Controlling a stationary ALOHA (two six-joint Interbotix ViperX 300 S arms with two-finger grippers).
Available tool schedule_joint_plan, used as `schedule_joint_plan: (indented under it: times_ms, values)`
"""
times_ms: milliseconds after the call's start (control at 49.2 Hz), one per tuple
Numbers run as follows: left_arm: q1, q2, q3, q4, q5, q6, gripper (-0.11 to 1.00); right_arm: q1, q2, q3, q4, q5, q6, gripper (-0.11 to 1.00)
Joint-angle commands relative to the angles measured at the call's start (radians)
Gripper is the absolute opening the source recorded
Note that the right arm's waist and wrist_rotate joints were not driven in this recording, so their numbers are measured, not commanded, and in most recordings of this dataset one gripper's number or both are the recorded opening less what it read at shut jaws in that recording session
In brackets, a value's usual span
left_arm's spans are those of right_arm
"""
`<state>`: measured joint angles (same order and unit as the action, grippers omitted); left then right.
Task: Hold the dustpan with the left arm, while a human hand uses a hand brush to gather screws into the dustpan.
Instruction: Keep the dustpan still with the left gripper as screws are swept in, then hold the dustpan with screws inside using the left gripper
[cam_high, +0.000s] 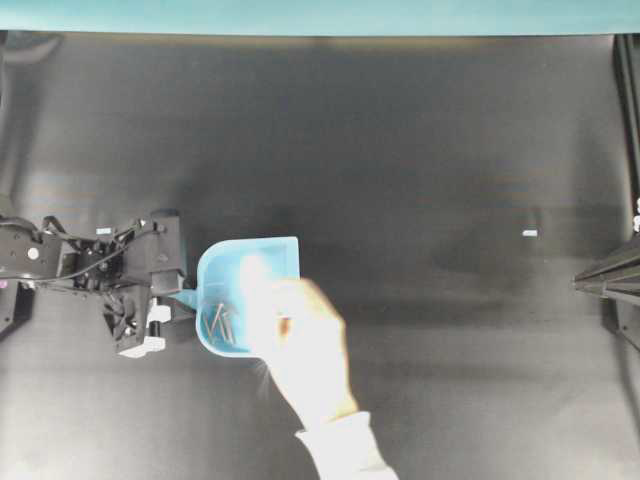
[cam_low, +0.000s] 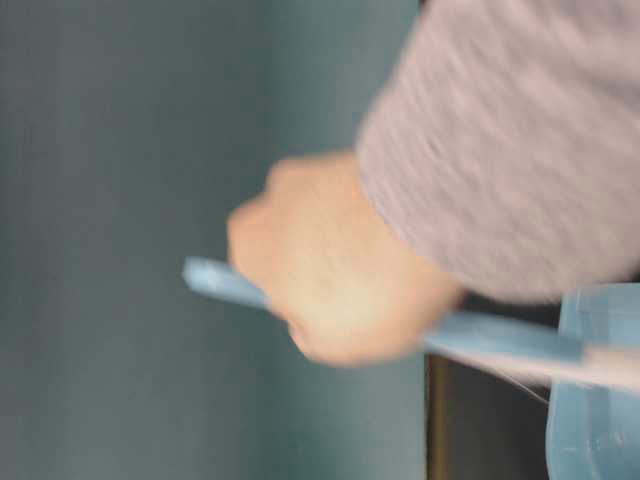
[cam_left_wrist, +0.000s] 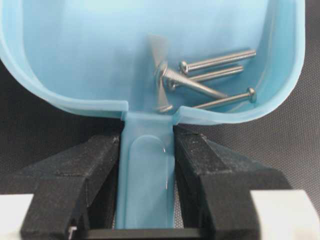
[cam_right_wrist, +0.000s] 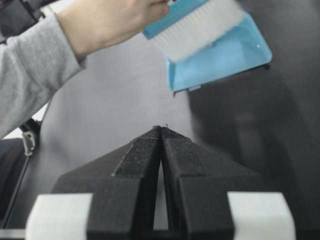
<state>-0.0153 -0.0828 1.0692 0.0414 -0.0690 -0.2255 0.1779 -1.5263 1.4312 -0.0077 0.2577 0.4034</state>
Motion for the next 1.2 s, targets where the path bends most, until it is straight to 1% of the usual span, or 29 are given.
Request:
schedule_joint_plan:
  times_ms: [0,102,264,406,650,853,1178]
  values:
    - [0.009,0.009,0.006,0.003,-0.035,0.000,0.30,0.000,0.005,-0.006,0.000,-0.005,0.000,0.00]
    - [0.009,0.005,0.032,0.003,-0.114,0.002,0.30,0.000,0.005,-0.006,0.000,-0.005,0.002,0.00]
    - [0.008,-0.029,0.101,0.003,-0.311,0.014,0.30,0.000,0.003,-0.006,0.000,-0.005,0.000,0.00]
    - [0.005,-0.051,0.135,0.005,-0.408,0.021,0.30,0.000,0.005,-0.006,0.000,-0.005,0.002,0.00]
    - [-0.003,-0.060,0.135,0.003,-0.431,0.051,0.30,0.000,0.005,-0.006,0.000,-0.005,0.000,0.00]
    - [-0.005,-0.063,0.120,0.003,-0.426,0.054,0.30,0.000,0.005,-0.006,0.000,-0.005,0.000,0.00]
    - [-0.009,-0.133,0.123,0.003,-0.426,0.054,0.30,0.000,0.005,-0.006,0.000,-0.005,0.000,0.00]
